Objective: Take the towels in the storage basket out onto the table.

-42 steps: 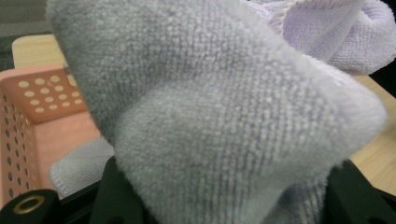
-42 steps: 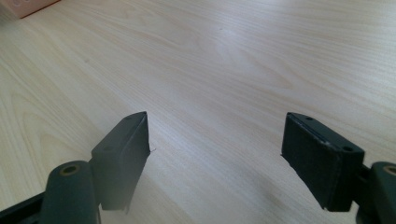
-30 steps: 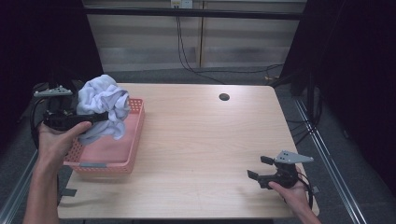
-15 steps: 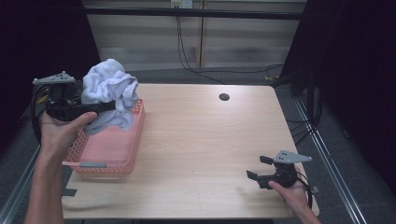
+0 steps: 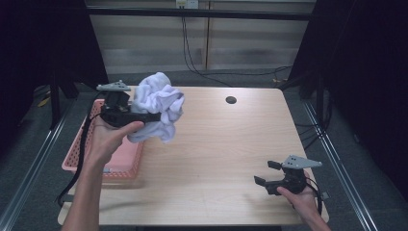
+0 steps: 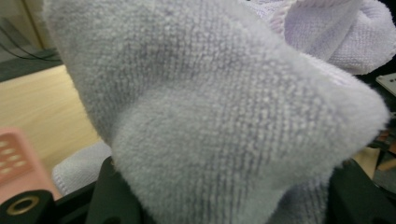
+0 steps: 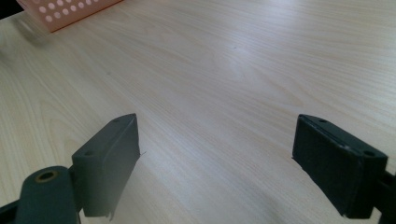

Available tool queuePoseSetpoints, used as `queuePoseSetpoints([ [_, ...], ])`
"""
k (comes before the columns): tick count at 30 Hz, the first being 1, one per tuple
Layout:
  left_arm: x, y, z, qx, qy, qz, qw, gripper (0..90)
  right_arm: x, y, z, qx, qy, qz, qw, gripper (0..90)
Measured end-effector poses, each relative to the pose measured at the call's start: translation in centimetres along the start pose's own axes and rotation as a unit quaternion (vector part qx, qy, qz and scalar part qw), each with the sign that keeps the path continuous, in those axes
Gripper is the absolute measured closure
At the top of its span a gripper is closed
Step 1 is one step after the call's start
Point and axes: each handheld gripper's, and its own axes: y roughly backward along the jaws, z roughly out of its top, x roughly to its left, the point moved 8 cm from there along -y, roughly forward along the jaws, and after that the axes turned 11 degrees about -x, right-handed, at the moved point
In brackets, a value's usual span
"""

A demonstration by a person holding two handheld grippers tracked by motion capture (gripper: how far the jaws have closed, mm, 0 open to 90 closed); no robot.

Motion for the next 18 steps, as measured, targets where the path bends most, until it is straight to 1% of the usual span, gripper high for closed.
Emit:
queuePoseSetpoints([
  [2, -0.8, -1.5, -0.4, 0.006, 0.002, -0.013, 0.9999, 46.7, 0.0, 0.0, 0.0, 0.000, 0.000, 0.000, 1.0000, 14.3],
  [3, -1.1, -2.0, -0.6, 0.009, 0.000, -0.017, 0.9998, 46.5, 0.0, 0.0, 0.0, -0.001, 0.000, 0.000, 1.0000, 14.4],
  [5, -1.8, -3.3, -1.2, 0.016, 0.002, -0.028, 0.9995, 46.0, 0.0, 0.0, 0.0, -0.001, 0.000, 0.000, 1.0000, 14.4],
  [7, -2.5, -4.9, -2.2, 0.029, 0.006, -0.034, 0.9990, 45.5, 0.0, 0.0, 0.0, 0.000, 0.000, 0.000, 1.0000, 14.4],
  [10, -3.1, -6.7, -3.7, 0.051, 0.002, -0.042, 0.9978, 44.7, 0.0, 0.0, 0.0, -0.001, 0.001, -0.001, 1.0000, 14.4],
  [11, -3.1, -6.7, -3.7, 0.051, 0.002, -0.042, 0.9978, 44.4, 0.0, 0.0, 0.0, -0.001, 0.001, -0.001, 1.0000, 14.4],
  [12, -3.4, -7.6, -4.7, 0.063, 0.003, -0.049, 0.9968, 44.2, 0.0, 0.1, 0.0, 0.000, 0.001, -0.001, 1.0000, 14.4],
  [13, -3.7, -8.4, -5.7, 0.074, 0.006, -0.051, 0.9959, 43.9, 0.0, 0.0, 0.0, 0.001, 0.001, 0.000, 1.0000, 14.4],
  [14, -3.7, -8.4, -5.7, 0.074, 0.006, -0.051, 0.9959, 43.7, 0.0, 0.0, 0.0, 0.001, 0.001, 0.000, 1.0000, 14.4],
  [15, -4.2, -9.7, -7.2, 0.090, 0.004, -0.056, 0.9944, 43.4, 0.0, 0.0, 0.0, 0.001, 0.001, 0.000, 1.0000, 14.5],
  [16, -4.3, -10.2, -7.8, 0.100, 0.002, -0.058, 0.9933, 43.1, 0.0, 0.0, 0.0, 0.001, 0.002, 0.001, 1.0000, 14.6],
  [18, -4.7, -11.2, -9.1, 0.110, 0.000, -0.060, 0.9921, 41.6, 0.0, 0.0, 0.0, 0.002, 0.003, 0.001, 1.0000, 14.6],
])
